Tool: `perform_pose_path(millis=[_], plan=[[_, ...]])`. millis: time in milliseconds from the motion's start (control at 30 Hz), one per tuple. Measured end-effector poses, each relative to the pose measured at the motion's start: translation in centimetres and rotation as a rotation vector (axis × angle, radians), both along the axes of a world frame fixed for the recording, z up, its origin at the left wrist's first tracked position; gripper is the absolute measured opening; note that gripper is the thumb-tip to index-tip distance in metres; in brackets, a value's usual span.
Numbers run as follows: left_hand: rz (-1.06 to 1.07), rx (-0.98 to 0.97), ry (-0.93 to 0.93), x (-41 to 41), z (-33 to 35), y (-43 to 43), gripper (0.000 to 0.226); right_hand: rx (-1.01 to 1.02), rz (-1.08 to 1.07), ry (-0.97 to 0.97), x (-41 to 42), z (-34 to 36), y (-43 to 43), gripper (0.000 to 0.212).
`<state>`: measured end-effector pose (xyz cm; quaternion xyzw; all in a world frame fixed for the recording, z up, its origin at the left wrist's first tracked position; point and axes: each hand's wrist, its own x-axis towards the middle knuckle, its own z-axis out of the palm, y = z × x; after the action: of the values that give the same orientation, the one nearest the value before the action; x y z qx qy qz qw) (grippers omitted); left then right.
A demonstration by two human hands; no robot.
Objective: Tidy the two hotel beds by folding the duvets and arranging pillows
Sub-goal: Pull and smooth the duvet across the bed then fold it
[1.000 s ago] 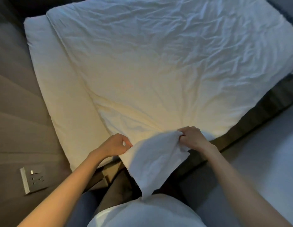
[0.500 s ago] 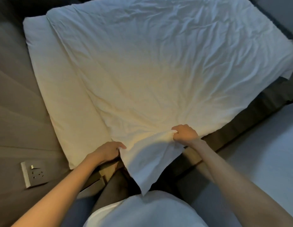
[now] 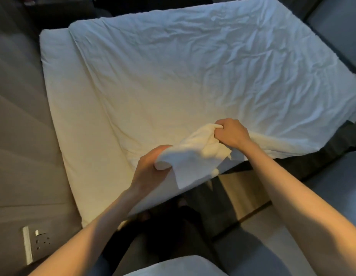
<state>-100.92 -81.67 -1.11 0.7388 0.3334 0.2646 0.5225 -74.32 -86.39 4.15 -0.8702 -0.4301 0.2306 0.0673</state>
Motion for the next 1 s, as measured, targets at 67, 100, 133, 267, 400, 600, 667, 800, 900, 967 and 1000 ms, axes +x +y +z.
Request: perform_pose_path(millis=[67, 100, 133, 267, 400, 600, 667, 800, 900, 967, 1000], plan=[[0.198, -0.119, 0.081, 1.2, 1.6, 2.2, 0.014, 0.050, 0.009, -0.040, 0.6, -0.1, 1.2, 0.020], [0.260, -0.130, 0.103, 1.8, 2.1, 3.5, 0.013, 0.091, 0.007, -0.059, 0.8, -0.4, 1.7, 0.023], [0.289, -0.127, 0.132, 2.4, 2.5, 4.8, 0.008, 0.147, 0.005, -0.084, 0.8, -1.0, 2.0, 0.024], [0.377, -0.282, 0.175, 4.6, 2.2, 9.4, 0.015, 0.385, 0.038, -0.143, 0.8, -3.2, 2.3, 0.031], [0.535, -0.380, 0.177, 7.6, 1.8, 13.2, 0.026, 0.363, 0.367, -0.363, 3.8, -6.5, 1.2, 0.067], [0.701, -0.309, 0.317, 12.1, 0.0, 18.8, 0.036, -0.022, 0.100, -0.153, 12.5, -9.7, 4.2, 0.064], [0.760, -0.285, 0.316, 13.3, -0.4, 20.0, 0.033, -0.077, 0.083, -0.024, 15.5, -10.1, 6.4, 0.063], [0.836, -0.235, 0.296, 14.8, -0.8, 21.7, 0.024, -0.194, 0.126, 0.323, 18.9, -12.3, 11.1, 0.044], [0.867, -0.194, 0.340, 14.7, -1.3, 22.0, 0.018, -0.314, 0.275, 0.379, 19.3, -14.2, 12.8, 0.059], [0.879, -0.193, 0.350, 14.2, -1.8, 22.3, 0.017, -0.324, 0.283, 0.338, 19.3, -14.7, 13.4, 0.049], [0.881, -0.196, 0.351, 14.0, -2.1, 22.5, 0.017, -0.326, 0.283, 0.309, 19.4, -15.0, 13.6, 0.042]])
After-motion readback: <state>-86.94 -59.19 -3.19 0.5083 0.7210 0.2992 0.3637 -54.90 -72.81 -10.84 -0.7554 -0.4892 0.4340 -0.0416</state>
